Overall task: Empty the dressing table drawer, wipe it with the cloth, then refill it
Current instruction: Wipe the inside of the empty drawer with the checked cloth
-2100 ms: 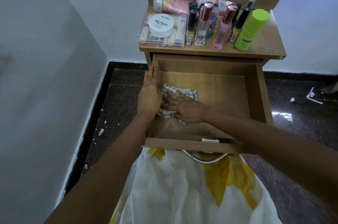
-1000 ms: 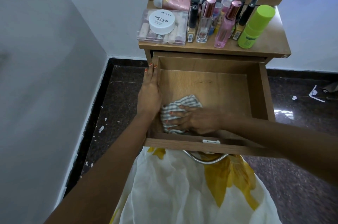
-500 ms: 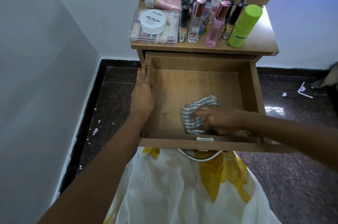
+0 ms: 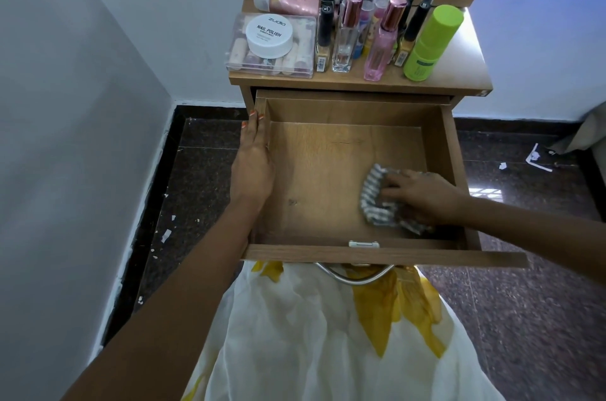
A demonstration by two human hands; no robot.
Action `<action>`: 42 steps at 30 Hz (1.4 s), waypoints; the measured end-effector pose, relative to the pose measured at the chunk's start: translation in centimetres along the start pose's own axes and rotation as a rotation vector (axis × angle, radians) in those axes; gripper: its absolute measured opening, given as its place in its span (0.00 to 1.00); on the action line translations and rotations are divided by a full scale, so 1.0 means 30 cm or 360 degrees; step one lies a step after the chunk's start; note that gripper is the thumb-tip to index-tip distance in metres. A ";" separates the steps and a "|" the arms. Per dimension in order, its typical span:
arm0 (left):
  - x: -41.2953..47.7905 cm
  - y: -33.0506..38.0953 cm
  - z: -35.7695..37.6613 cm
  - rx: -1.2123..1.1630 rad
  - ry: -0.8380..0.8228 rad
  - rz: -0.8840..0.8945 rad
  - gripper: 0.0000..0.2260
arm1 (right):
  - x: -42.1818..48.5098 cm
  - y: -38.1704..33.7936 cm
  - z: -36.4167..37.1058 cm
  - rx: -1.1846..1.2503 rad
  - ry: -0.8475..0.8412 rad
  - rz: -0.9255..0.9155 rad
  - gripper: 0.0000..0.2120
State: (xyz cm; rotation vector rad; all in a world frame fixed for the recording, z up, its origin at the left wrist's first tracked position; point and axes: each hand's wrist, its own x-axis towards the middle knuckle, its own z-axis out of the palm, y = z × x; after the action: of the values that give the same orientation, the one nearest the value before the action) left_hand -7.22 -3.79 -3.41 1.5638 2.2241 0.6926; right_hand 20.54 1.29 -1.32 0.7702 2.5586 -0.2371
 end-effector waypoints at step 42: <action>-0.013 0.017 -0.009 0.0064 0.0002 -0.0003 0.27 | 0.129 -0.253 -0.023 0.1093 -0.0090 0.0734 0.27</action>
State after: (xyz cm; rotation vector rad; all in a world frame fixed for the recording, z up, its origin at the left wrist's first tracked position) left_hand -6.84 -4.08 -2.89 1.5802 2.2536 0.6520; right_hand 13.17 -2.95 -2.26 1.5356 2.1502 -0.9868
